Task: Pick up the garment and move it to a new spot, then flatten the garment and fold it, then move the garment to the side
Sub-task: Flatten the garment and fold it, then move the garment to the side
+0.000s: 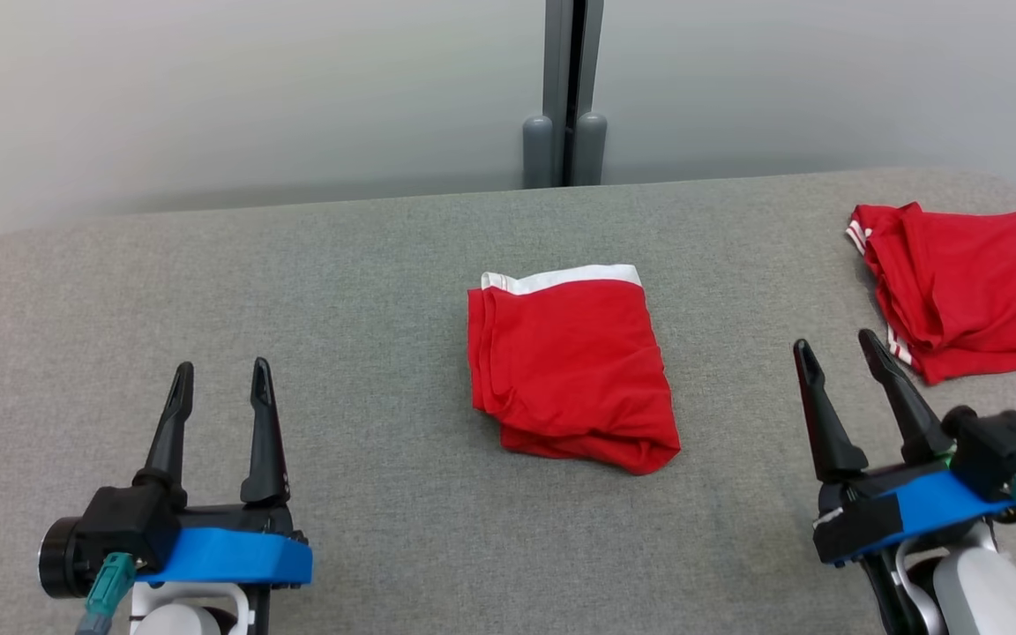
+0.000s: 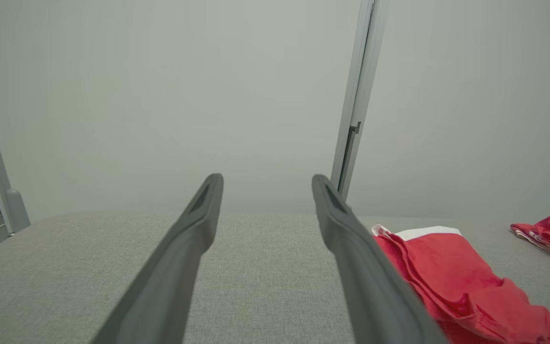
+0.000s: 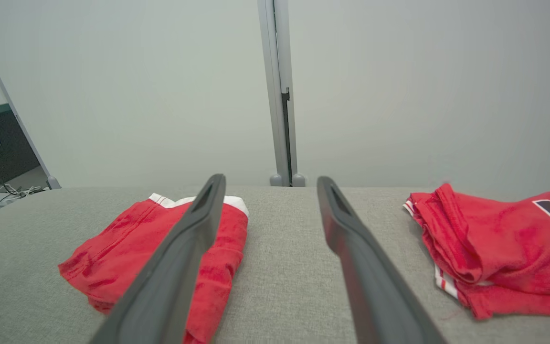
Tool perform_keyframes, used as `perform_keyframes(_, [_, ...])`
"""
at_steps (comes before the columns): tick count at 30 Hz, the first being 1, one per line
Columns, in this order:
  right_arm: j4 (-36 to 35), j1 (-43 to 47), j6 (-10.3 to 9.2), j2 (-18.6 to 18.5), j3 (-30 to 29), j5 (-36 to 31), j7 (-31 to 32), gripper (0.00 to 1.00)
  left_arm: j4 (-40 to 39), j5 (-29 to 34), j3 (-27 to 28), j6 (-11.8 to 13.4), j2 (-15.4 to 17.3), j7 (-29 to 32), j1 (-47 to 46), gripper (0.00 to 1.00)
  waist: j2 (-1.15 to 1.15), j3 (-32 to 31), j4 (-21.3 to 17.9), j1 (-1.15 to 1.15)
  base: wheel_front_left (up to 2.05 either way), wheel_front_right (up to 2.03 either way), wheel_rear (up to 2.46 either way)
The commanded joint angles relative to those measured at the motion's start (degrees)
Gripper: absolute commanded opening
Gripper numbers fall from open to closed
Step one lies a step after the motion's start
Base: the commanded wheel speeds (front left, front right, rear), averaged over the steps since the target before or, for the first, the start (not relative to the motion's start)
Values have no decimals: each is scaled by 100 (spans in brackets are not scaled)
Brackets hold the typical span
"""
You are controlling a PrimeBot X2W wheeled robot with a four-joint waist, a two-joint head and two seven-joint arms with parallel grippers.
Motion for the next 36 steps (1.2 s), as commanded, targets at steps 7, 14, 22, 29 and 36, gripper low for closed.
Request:
perform_keyframes(7, [-473, 600, 4, 223, -408, -192, 206, 100, 62, 93, 121, 28, 79, -27, 231, 100, 0, -59, 36, 0, 0, 0, 0])
perform_keyframes(14, [-664, 930, 4, 378, -658, -326, 307, 100, 118, 114, 179, 100, 136, -27, 347, 100, 0, -86, 141, 0, 0, 0, 0])
perform_keyframes(22, [-732, 1028, 4, 484, -715, -456, 402, 100, 154, 68, 202, 104, 133, -27, 310, 100, 0, -77, 213, 0, 0, 0, 0])
perform_keyframes(29, [-753, 1015, 4, 500, -693, -480, 455, 100, 140, 68, 199, 110, 125, -27, 307, 100, 0, -61, 231, 0, 0, 0, 0])
perform_keyframes(36, [-694, 735, 4, 435, -705, -478, 506, 100, 119, 71, 182, 101, 124, -27, 224, 100, 0, 21, 271, 0, 0, 0, 0])
